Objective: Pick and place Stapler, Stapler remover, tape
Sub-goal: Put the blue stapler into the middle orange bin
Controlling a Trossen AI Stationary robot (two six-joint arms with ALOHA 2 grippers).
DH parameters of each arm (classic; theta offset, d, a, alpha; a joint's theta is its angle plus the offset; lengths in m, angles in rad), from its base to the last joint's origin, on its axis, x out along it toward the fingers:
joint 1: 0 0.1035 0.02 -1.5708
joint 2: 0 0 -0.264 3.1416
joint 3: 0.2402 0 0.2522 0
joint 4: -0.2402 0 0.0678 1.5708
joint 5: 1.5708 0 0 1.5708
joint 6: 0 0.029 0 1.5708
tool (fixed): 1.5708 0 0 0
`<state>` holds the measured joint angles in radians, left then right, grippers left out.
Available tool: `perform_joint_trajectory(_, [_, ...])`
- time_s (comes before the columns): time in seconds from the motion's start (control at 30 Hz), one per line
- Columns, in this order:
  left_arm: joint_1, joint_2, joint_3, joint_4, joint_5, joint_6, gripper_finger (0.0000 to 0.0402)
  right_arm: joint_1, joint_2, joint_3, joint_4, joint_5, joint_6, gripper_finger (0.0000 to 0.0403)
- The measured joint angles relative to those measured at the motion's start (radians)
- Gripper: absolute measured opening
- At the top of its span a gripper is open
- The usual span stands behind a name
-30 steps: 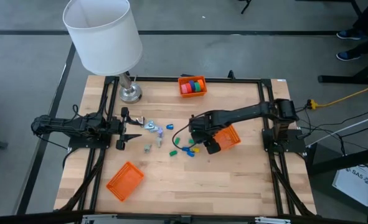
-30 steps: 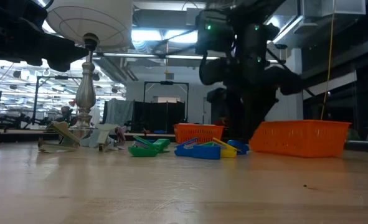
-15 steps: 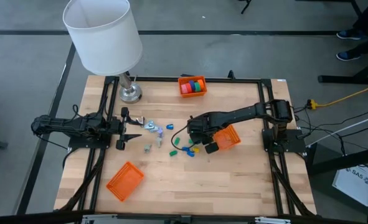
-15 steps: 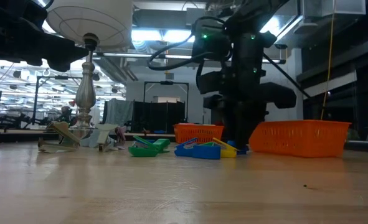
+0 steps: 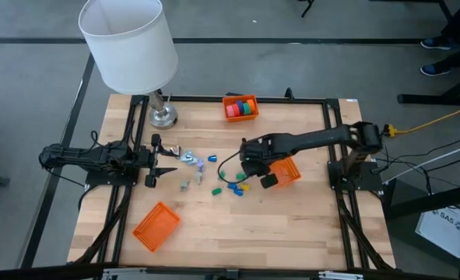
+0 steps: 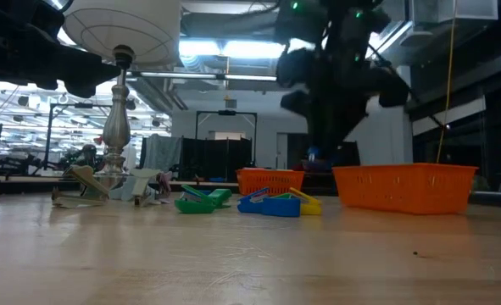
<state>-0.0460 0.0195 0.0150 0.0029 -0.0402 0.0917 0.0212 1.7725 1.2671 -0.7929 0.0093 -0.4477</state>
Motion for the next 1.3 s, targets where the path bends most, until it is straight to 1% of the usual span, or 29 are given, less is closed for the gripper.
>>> perform_joint_trajectory(0.1, [0.000, 0.000, 0.000, 0.000, 0.000, 0.000, 0.0215, 0.000, -0.056, 0.000, -0.070, 0.033, -0.002, 0.0078])
perform_joint_trajectory(0.27, [0.000, 0.000, 0.000, 0.000, 0.000, 0.000, 0.0216, -0.006, -0.125, -0.001, -0.201, 0.035, 0.022, 0.0075])
perform_joint_trajectory(0.43, [0.000, 0.000, 0.000, 0.000, 0.000, 0.000, 0.0216, -0.013, -0.186, -0.085, -0.216, 0.035, 0.021, 0.0085])
perform_joint_trajectory(0.53, [0.000, 0.000, 0.000, 0.000, 0.000, 0.000, 0.0215, -0.032, -0.219, -0.167, -0.184, 0.032, 0.021, 0.0082])
perform_joint_trajectory(0.63, [0.000, 0.000, 0.000, 0.000, 0.000, 0.000, 0.0216, -0.051, -0.247, -0.246, -0.113, 0.032, 0.020, 0.0079])
perform_joint_trajectory(0.77, [0.000, 0.000, 0.000, 0.000, 0.000, 0.000, 0.0216, -0.074, -0.260, -0.315, -0.049, 0.032, 0.004, 0.0084])
perform_joint_trajectory(1.07, [0.000, 0.000, 0.000, 0.000, 0.000, 0.000, 0.0217, -0.131, -0.260, -0.404, 0.077, 0.033, -0.084, 0.0088])
perform_joint_trajectory(1.3, [0.000, 0.000, 0.000, 0.000, 0.000, 0.000, 0.0215, -0.150, -0.260, -0.447, 0.124, 0.035, -0.092, 0.0089])
